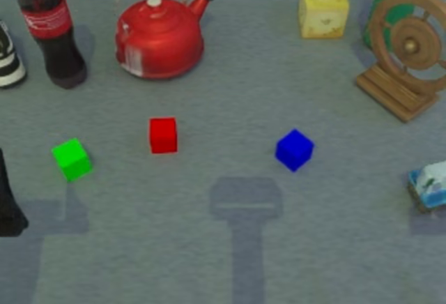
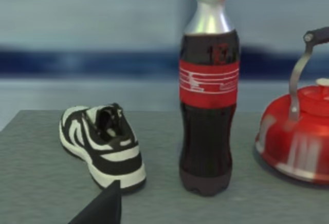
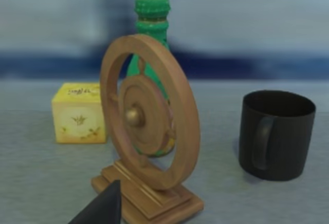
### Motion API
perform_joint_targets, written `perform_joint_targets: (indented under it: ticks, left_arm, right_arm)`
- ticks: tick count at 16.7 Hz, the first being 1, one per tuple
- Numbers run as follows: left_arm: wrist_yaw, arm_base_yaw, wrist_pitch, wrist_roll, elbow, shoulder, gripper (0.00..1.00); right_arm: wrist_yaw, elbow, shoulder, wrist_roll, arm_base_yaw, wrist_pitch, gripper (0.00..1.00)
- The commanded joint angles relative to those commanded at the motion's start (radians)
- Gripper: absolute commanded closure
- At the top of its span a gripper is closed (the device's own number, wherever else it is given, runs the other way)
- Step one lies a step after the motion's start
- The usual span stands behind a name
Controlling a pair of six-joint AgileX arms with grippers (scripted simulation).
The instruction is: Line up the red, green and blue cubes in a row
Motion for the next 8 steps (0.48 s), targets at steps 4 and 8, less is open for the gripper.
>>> perform_joint_targets:
  ticks: [4, 8]
  left_arm:
    - [0.002, -0.009, -0.021, -0.008, 0.03, 0.03, 0.0]
    - [0.004, -0.051, -0.143, -0.055, 0.216, 0.216, 0.0]
  right_arm:
    - [0.0, 0.0, 0.0, 0.0, 0.0, 0.0, 0.0]
    - [0.0, 0.0, 0.0, 0.0, 0.0, 0.0, 0.0]
